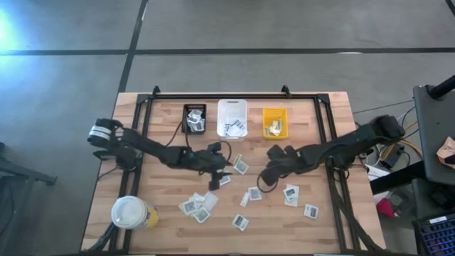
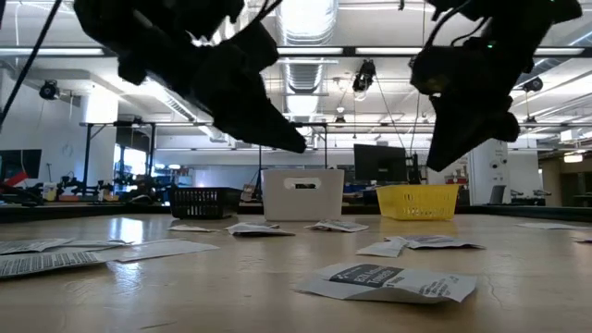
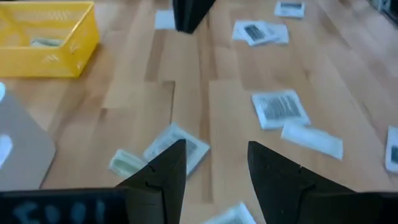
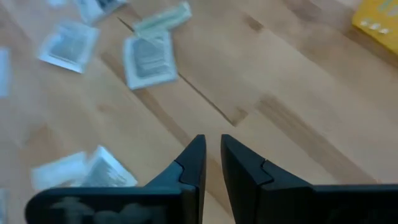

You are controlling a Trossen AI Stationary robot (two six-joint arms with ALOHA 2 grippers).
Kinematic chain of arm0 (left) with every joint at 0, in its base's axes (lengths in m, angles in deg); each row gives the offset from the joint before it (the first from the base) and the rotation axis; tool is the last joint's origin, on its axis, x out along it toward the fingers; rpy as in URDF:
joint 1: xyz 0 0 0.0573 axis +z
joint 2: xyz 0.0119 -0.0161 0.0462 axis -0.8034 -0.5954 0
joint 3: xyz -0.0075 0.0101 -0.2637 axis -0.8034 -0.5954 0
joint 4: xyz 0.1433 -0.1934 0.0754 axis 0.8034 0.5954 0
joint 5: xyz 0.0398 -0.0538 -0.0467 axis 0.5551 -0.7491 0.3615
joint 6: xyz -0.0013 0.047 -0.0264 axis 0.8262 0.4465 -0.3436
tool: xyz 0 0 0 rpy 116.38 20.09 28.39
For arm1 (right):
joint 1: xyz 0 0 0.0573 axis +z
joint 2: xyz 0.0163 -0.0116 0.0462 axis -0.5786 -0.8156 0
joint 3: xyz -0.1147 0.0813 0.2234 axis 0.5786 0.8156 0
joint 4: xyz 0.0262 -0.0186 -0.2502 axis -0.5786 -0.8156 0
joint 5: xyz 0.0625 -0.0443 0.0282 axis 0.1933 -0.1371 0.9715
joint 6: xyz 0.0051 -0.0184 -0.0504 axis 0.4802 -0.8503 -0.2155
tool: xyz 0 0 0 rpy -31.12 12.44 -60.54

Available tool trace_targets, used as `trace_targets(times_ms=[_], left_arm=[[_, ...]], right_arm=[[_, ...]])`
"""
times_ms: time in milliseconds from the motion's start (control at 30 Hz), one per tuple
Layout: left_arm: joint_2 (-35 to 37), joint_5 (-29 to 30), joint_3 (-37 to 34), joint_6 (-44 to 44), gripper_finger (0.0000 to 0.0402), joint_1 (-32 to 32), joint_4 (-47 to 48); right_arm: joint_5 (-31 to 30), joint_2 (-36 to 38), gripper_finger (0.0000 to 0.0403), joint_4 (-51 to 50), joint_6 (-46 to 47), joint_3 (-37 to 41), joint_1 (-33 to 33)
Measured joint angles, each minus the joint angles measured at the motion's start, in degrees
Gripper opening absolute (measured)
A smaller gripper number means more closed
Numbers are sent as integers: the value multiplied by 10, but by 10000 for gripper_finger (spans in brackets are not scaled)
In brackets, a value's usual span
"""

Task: Pick & Place First Aid Supplies
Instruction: Put the towelette pack into the black basket

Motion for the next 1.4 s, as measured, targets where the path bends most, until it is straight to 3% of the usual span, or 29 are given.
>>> trace_targets(times_ms=[233,533,867,1067,1400], left_arm=[[-50,-9,2,0,165,32,-85],[-131,-12,37,0,165,47,-88],[-155,-12,56,-2,165,47,-84],[-155,-53,55,-7,156,45,-72],[-155,-54,51,-15,54,46,-71]], right_arm=[[0,49,48,182,-30,94,0],[0,45,48,356,-47,156,-1],[0,26,48,359,-48,156,-1],[-2,9,50,373,-51,152,-1],[-5,-29,50,375,-49,143,-1]])
